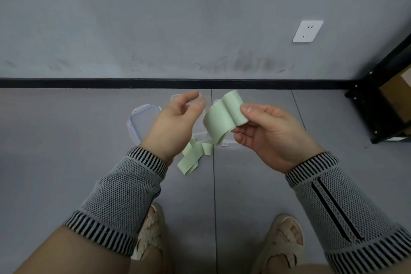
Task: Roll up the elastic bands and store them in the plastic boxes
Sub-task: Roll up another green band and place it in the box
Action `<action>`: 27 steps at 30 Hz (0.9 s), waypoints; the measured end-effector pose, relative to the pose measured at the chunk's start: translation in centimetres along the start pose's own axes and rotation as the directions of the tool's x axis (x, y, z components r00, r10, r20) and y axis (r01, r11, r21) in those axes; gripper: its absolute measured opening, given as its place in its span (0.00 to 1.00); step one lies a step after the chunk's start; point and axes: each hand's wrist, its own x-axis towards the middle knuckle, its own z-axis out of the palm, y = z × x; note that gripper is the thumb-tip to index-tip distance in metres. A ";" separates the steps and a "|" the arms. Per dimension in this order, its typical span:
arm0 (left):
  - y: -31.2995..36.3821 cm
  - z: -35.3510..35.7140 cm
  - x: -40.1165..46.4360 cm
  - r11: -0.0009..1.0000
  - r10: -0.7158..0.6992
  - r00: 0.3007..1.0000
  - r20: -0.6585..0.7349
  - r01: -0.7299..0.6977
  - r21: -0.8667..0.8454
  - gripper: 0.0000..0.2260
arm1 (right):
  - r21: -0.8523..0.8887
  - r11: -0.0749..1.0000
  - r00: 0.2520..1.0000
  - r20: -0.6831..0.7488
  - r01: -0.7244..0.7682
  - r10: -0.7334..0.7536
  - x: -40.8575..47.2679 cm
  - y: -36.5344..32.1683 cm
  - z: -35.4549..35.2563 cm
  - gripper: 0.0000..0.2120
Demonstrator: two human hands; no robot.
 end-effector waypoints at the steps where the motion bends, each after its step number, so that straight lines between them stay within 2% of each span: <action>1: 0.0 0.2 -0.1 0.999 -0.038 0.999 0.019 0.039 -0.022 0.20 | 0.034 0.999 1.000 0.026 -0.007 0.006 0.0 0.0 0.0 0.12; 4: 0.3 0.9 -0.4 0.972 -0.123 0.986 0.116 0.143 -0.188 0.31 | 0.057 0.998 0.998 0.060 -0.009 0.005 0.0 -0.1 0.1 0.16; 7: 0.6 0.6 -0.2 0.949 -0.097 0.988 0.117 0.127 -0.289 0.29 | 0.058 0.998 1.000 0.030 0.005 -0.007 0.0 -0.1 0.1 0.18; 10: 0.5 0.2 0.0 0.944 -0.044 0.994 0.098 0.073 -0.321 0.25 | 0.028 1.000 1.000 -0.021 0.013 -0.012 0.0 0.1 0.3 0.17; 14: 0.6 0.2 -0.2 0.960 0.040 0.997 0.073 -0.018 -0.280 0.18 | 0.004 1.000 0.996 -0.085 0.006 -0.005 0.1 0.5 0.6 0.15; 18: 0.7 0.3 -0.6 0.982 0.179 0.983 0.034 -0.177 -0.065 0.12 | 0.008 1.000 0.993 -0.115 0.003 -0.002 0.1 0.5 0.7 0.15; 20: 0.7 0.3 -0.7 0.977 0.215 0.976 0.027 -0.215 -0.010 0.11 | 0.008 1.000 0.993 -0.119 -0.004 0.005 0.1 0.4 0.7 0.14; 24: 0.7 0.3 -0.7 0.974 0.225 0.973 0.049 -0.227 0.026 0.11 | 0.027 1.000 0.994 -0.106 -0.011 0.014 0.0 0.2 0.5 0.12; 27: 0.6 0.2 -0.6 0.986 0.168 0.984 0.062 -0.168 -0.007 0.09 | 0.022 1.000 0.996 -0.088 -0.017 0.019 0.0 0.1 0.5 0.17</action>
